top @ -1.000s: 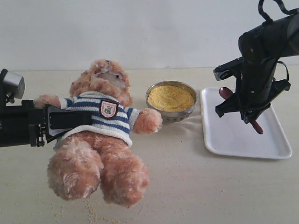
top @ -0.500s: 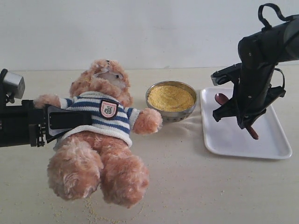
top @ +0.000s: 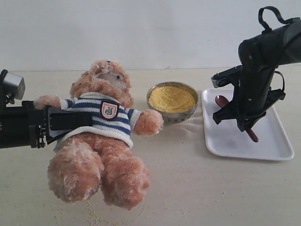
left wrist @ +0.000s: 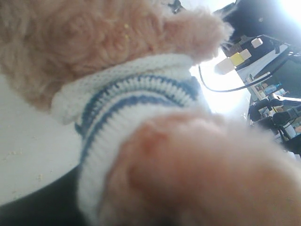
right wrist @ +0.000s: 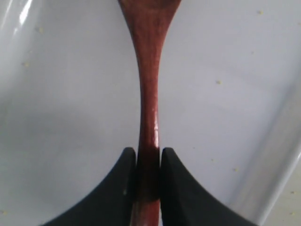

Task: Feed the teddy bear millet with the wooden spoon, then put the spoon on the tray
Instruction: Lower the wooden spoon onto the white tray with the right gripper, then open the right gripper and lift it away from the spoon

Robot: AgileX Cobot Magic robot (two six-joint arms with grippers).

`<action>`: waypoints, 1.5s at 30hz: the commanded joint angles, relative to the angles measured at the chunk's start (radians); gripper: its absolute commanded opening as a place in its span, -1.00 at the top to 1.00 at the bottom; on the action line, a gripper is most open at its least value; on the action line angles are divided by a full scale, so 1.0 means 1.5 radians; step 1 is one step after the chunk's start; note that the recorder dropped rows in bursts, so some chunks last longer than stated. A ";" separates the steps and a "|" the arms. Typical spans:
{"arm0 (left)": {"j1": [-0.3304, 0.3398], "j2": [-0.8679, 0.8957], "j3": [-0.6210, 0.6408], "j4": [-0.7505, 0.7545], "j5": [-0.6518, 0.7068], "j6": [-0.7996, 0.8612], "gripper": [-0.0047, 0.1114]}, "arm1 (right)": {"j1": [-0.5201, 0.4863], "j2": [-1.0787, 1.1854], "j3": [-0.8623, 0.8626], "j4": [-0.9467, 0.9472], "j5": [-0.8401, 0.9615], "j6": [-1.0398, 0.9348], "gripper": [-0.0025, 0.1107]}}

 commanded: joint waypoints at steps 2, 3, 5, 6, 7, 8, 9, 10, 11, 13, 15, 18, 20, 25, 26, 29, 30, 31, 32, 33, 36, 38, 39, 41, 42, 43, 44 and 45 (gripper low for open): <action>0.001 -0.002 -0.002 -0.009 0.025 0.003 0.83 | -0.002 0.012 -0.004 0.003 0.007 -0.009 0.96; 0.001 -0.002 -0.002 -0.009 0.025 0.003 0.83 | -0.002 0.012 -0.004 0.003 0.007 -0.009 0.96; 0.001 -0.002 -0.002 -0.009 0.025 0.003 0.83 | -0.002 0.012 -0.004 0.003 0.007 -0.009 0.96; 0.001 -0.002 -0.002 -0.009 0.025 0.003 0.83 | -0.002 0.012 -0.004 0.003 0.007 -0.009 0.96; 0.001 -0.002 -0.002 -0.009 0.025 0.003 0.83 | -0.002 0.012 -0.004 0.003 0.007 -0.009 0.96; 0.001 -0.002 -0.002 -0.009 0.025 0.003 0.83 | -0.002 0.012 -0.004 0.003 0.006 -0.009 0.96; 0.001 -0.002 -0.002 -0.009 0.025 0.003 0.83 | -0.002 0.012 -0.004 0.003 0.005 -0.009 0.95; 0.001 -0.002 -0.002 -0.009 0.025 0.003 0.83 | -0.002 0.012 -0.004 0.003 0.005 -0.009 0.95; 0.001 -0.002 -0.002 -0.009 0.025 0.003 0.83 | -0.002 0.012 -0.004 0.003 0.005 -0.009 0.93; 0.001 -0.002 -0.002 -0.009 0.025 0.005 0.83 | -0.002 0.012 -0.004 0.003 0.006 -0.009 0.80; 0.001 -0.002 -0.002 -0.009 0.025 0.005 0.83 | -0.002 0.012 -0.004 0.003 0.009 -0.009 0.58; 0.001 -0.002 -0.002 -0.009 0.025 0.005 0.83 | -0.002 0.012 -0.004 0.003 0.012 -0.009 0.26; 0.001 -0.002 -0.002 -0.009 0.025 0.005 0.83 | -0.002 0.012 -0.004 0.004 0.016 -0.009 0.15; 0.001 -0.002 -0.002 -0.009 0.025 0.005 0.83 | -0.002 0.008 -0.004 0.019 0.025 -0.014 0.15; 0.001 -0.002 -0.002 -0.009 0.025 0.005 0.83 | -0.002 0.002 -0.004 0.024 0.023 -0.017 0.15; 0.001 -0.002 -0.002 -0.009 0.025 0.005 0.83 | -0.002 -0.025 -0.004 0.035 0.003 -0.026 0.15; 0.001 -0.002 -0.002 -0.009 0.025 0.005 0.83 | -0.002 -0.039 -0.002 0.035 -0.008 -0.026 0.15; 0.001 -0.002 -0.002 -0.009 0.025 0.005 0.83 | -0.002 -0.051 -0.002 0.035 -0.010 -0.029 0.15; 0.001 -0.002 -0.002 -0.009 0.025 0.005 0.83 | -0.002 -0.062 -0.002 0.035 -0.011 -0.033 0.15; 0.001 -0.002 -0.002 -0.009 0.025 0.005 0.83 | -0.002 -0.075 -0.002 0.035 -0.011 -0.039 0.15; 0.001 -0.002 -0.002 -0.009 0.025 0.005 0.83 | -0.002 -0.114 -0.002 0.035 -0.007 -0.051 0.15; 0.001 -0.002 -0.002 -0.009 0.025 0.005 0.83 | -0.002 -0.138 -0.002 0.036 -0.007 -0.053 0.15; 0.001 -0.002 -0.002 -0.009 0.025 0.005 0.83 | -0.002 -0.151 -0.002 0.036 -0.007 -0.053 0.15; 0.001 -0.002 -0.002 -0.009 0.025 0.005 0.83 | -0.002 -0.176 -0.002 0.042 -0.008 -0.058 0.16; 0.001 -0.002 -0.002 -0.009 0.025 0.005 0.83 | -0.002 -0.189 -0.002 0.052 -0.008 -0.065 0.21; 0.001 -0.002 -0.002 -0.009 0.025 0.005 0.83 | -0.002 -0.202 -0.002 0.062 -0.008 -0.073 0.32; 0.001 -0.002 -0.002 -0.009 0.025 0.005 0.83 | -0.002 -0.215 -0.002 0.080 -0.007 -0.089 0.46; 0.001 -0.002 -0.002 -0.009 0.025 0.005 0.83 | -0.002 -0.228 -0.001 0.101 -0.007 -0.106 0.64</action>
